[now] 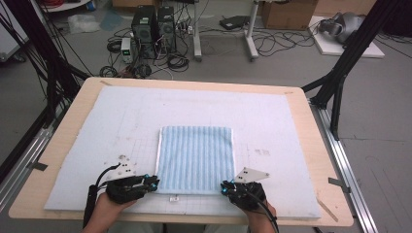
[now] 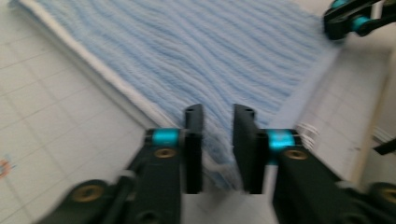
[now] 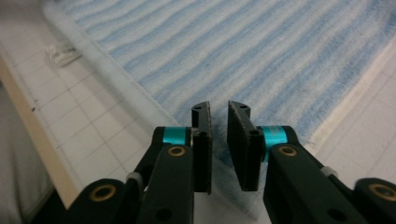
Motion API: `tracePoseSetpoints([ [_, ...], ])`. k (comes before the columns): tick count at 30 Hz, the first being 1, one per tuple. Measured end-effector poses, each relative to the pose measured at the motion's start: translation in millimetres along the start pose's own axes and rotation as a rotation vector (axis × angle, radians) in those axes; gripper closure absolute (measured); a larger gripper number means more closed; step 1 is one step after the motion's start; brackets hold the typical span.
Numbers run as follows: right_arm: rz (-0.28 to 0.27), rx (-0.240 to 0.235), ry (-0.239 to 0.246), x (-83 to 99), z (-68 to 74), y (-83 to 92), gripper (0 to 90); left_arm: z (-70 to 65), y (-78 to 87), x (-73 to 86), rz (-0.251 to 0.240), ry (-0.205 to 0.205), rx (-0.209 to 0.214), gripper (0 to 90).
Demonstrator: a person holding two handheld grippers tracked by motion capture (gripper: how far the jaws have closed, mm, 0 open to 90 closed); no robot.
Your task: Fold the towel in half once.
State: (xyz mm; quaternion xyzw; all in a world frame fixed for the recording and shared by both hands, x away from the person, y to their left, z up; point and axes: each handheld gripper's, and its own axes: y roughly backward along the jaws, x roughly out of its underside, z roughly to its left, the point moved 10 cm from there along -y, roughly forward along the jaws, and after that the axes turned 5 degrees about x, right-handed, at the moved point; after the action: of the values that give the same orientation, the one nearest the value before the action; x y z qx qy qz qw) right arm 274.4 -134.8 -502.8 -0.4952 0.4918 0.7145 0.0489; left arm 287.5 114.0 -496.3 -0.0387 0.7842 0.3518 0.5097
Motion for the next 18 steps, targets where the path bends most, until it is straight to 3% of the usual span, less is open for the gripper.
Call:
tracePoseSetpoints([
  [3,-0.049,-0.002,-0.032,-6.3,-6.0,5.2,78.9,4.4,2.5,-3.9,-0.015,-0.003,-0.016,65.1],
  [8,0.037,0.011,-0.033,10.0,-12.9,-1.8,79.4,15.5,4.2,-13.5,-0.047,0.018,-0.036,63.6],
  [10,0.021,0.010,-0.038,7.1,-16.6,1.3,77.4,21.1,4.6,-20.2,-0.067,0.024,-0.040,63.7],
  [13,-0.047,0.002,-0.071,-3.6,-23.6,8.8,73.3,31.0,3.1,-27.9,-0.087,0.042,-0.035,62.9],
  [18,-0.081,0.019,-0.075,-10.6,-37.2,6.9,62.9,47.9,-6.5,-39.7,-0.098,0.028,-0.022,64.6],
])
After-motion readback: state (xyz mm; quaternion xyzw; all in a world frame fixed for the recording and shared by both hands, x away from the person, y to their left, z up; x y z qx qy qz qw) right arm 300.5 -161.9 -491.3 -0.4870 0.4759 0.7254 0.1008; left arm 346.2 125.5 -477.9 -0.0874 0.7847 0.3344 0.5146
